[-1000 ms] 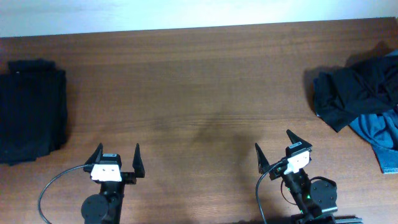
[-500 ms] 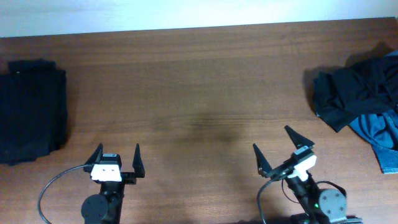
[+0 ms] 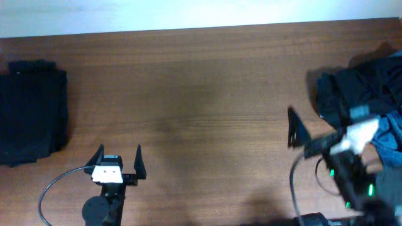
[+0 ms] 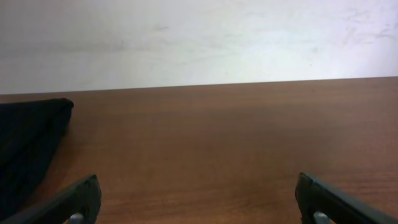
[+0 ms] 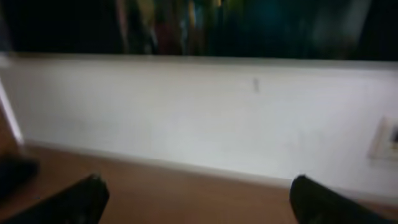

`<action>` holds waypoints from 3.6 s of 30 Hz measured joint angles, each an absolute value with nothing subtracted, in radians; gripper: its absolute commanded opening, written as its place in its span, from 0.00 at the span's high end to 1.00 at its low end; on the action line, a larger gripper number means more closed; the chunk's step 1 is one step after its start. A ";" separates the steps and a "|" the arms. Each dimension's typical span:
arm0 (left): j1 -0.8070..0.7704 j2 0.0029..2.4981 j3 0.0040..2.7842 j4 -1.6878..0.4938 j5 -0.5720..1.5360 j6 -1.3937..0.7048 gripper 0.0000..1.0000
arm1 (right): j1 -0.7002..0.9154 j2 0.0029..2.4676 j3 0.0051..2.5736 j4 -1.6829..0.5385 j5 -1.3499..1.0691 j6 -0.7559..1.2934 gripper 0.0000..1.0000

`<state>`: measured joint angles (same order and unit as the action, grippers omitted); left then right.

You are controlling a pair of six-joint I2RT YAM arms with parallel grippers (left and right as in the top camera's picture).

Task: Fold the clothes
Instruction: 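Reach the right gripper to the black shirt on the jeans pile, then grasp the black shirt with the right gripper, drag it to table center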

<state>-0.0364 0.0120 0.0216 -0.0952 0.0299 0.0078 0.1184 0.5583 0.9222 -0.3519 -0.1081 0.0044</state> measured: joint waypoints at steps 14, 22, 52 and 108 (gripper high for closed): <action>-0.036 0.013 0.022 -0.096 0.030 0.008 0.01 | -0.244 1.318 1.722 -0.820 -0.112 0.004 0.01; -0.036 0.013 0.022 -0.096 0.030 0.008 0.01 | -0.497 1.474 1.744 -0.833 -0.102 0.036 0.01; -0.036 0.013 0.022 -0.096 0.030 0.008 0.00 | -0.667 1.974 1.754 -0.860 -0.098 0.229 0.96; -0.036 0.013 0.022 -0.096 0.030 0.008 0.01 | -0.671 2.103 2.001 -1.070 -0.257 0.212 0.96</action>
